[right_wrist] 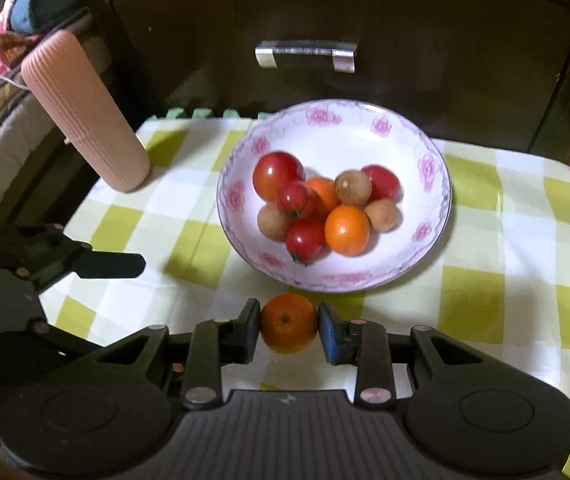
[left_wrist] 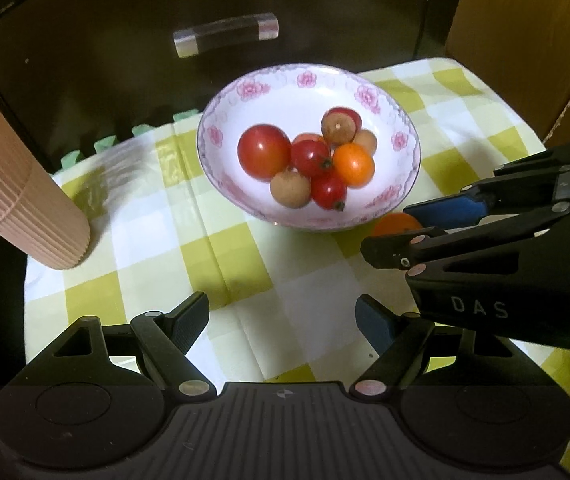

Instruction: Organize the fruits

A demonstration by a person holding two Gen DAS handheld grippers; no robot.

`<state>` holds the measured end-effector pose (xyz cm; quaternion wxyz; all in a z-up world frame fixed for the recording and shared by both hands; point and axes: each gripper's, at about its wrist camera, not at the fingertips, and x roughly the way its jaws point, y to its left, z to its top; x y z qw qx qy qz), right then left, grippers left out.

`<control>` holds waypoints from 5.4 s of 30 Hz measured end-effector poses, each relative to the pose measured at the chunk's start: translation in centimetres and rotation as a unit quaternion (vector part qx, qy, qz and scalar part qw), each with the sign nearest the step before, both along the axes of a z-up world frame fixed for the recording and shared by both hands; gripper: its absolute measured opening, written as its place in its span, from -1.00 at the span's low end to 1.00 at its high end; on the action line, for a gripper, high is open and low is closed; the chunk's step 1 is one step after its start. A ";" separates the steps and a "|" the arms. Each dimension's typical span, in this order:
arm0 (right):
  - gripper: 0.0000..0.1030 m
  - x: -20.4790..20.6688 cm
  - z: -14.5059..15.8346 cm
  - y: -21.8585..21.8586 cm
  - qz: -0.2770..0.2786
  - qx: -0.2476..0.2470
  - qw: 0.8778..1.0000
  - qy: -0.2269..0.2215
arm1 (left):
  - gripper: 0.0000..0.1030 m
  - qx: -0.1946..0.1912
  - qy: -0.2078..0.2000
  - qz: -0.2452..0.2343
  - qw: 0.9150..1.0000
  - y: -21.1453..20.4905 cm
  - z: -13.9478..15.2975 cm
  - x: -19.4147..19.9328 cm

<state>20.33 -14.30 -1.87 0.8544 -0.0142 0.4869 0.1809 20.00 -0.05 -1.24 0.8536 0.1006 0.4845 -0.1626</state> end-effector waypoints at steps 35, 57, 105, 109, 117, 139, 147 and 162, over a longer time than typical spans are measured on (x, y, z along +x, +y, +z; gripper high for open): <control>-0.42 5.3 0.5 -1.1 -0.053 -0.007 0.998 -0.033 | 0.65 -0.019 -0.031 0.038 0.999 -0.2 1.3 3.4; -0.29 7.7 0.1 -1.1 -0.073 0.000 0.996 -0.043 | 0.66 -0.017 -0.020 0.046 0.999 -0.5 0.4 4.0; -0.09 -7.3 1.0 -5.2 -0.145 0.007 0.989 -0.040 | 1.00 -0.006 -0.057 0.123 0.991 -0.7 0.9 -3.6; -0.08 -8.1 1.0 -5.6 -0.150 0.012 0.988 -0.037 | 1.00 -0.004 -0.068 0.131 0.989 -0.6 0.9 -4.5; -0.07 -9.7 1.1 -6.0 -0.160 0.020 0.986 -0.033 | 1.00 0.011 -0.090 0.133 0.987 -0.8 1.1 -6.4; -0.07 -14.6 1.3 -5.3 -0.163 0.031 0.985 -0.036 | 1.00 0.032 -0.114 0.132 0.984 -0.9 1.8 -11.0; -0.07 -16.5 1.9 -5.0 -0.166 0.041 0.984 -0.042 | 1.00 0.027 -0.123 0.121 0.985 -1.2 2.6 -13.0; -0.06 -18.4 1.9 -4.6 -0.161 0.047 0.985 -0.040 | 1.00 0.040 -0.143 0.112 0.983 -1.5 2.9 -14.9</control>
